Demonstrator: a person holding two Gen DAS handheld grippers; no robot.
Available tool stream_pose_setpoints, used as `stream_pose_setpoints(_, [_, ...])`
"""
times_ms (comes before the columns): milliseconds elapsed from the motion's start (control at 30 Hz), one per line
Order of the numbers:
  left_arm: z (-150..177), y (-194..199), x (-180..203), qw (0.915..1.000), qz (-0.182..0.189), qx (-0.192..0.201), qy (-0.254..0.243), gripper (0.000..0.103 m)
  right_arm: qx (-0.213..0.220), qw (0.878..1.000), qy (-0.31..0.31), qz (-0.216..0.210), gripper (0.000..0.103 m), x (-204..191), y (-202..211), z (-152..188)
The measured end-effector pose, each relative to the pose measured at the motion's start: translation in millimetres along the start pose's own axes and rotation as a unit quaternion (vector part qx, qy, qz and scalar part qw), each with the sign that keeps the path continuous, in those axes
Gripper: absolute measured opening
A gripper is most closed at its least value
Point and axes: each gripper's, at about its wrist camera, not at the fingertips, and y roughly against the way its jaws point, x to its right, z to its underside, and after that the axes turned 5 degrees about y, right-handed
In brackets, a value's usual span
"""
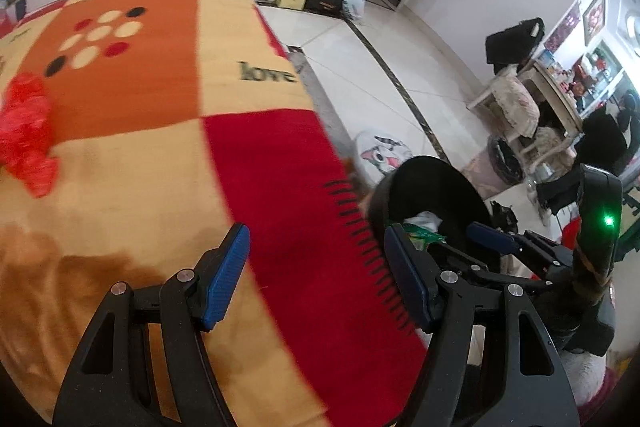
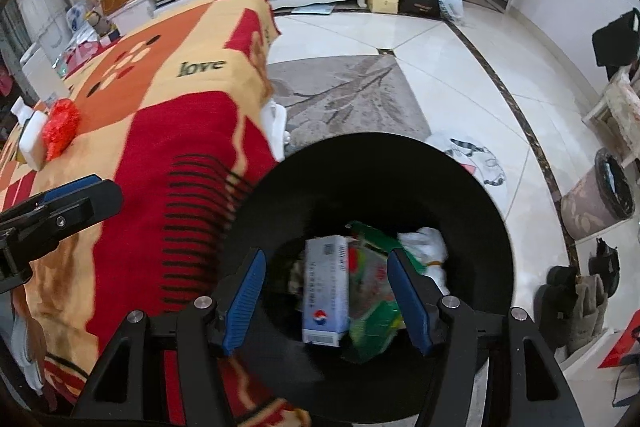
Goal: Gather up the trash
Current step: 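Open both grippers to drop the box and tissue into the bin, then bring both empty grippers back over the blanket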
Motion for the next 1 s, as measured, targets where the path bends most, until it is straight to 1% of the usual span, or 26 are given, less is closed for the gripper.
stream_pose_setpoints(200, [2,30,-34,0.9994,-0.022,0.026,0.006,0.069,0.008,1.000,0.005,-0.019,0.064,-30,-1,-9])
stream_pose_setpoints(467, [8,69,-85,0.9967,-0.053,0.053,0.030,0.069,0.027,0.998,0.023,-0.047,0.067,-80,6,-27])
stream_pose_setpoints(800, [14,107,-137,0.9919,-0.077,0.080,0.062,0.069,0.041,0.994,0.060,-0.084,0.068,-148,13,-47])
stream_pose_setpoints(1000, [20,131,-174,0.9880,-0.089,0.092,0.086,0.069,0.047,0.990,0.077,-0.105,0.069,-181,15,-57])
